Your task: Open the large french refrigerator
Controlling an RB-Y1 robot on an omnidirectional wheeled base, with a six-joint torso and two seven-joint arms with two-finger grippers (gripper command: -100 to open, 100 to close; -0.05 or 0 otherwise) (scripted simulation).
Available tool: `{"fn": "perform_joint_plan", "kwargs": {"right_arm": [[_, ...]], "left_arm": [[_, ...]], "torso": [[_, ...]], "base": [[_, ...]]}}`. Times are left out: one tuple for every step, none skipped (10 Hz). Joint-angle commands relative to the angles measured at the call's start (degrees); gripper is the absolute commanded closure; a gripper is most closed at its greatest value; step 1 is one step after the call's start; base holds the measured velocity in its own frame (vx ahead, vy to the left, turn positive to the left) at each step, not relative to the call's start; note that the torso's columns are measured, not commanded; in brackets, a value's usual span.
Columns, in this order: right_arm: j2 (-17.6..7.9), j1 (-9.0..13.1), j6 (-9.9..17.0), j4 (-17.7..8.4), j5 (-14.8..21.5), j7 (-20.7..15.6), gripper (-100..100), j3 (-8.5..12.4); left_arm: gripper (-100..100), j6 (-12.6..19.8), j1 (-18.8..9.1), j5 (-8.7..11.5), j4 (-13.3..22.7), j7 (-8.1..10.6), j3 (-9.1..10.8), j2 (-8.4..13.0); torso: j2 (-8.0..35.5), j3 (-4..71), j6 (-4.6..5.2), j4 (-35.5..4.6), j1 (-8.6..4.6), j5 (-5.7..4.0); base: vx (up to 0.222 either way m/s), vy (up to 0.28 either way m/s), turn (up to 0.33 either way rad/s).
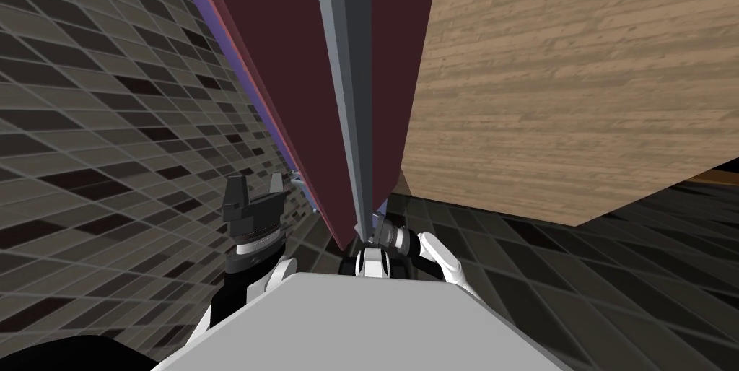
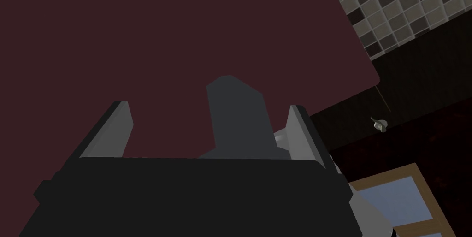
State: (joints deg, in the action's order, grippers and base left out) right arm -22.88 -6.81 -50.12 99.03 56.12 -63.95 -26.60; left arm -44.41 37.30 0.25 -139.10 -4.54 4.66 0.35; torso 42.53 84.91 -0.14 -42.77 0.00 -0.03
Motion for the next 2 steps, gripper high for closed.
{"fn": "perform_joint_plan", "kwargs": {"right_arm": [[-0.11,2.02,0.99,1.7,-0.44,2.88,-100,0.44],[-0.11,2.02,0.99,1.7,-0.44,2.88,-100,0.44]], "left_arm": [[0,0.0,0.0,0.0,0.0,0.0,0.0,0.0],[0,0.0,0.0,0.0,0.0,0.0,0.0,0.0]], "torso": [[0.01,-0.01,0.0,0.03,0.05,-0.01],[-0.05,0.1,-0.04,-0.08,0.05,0.04]], "base": [[-0.04,0.003,0.006],[-0.026,0.006,0.005]]}}
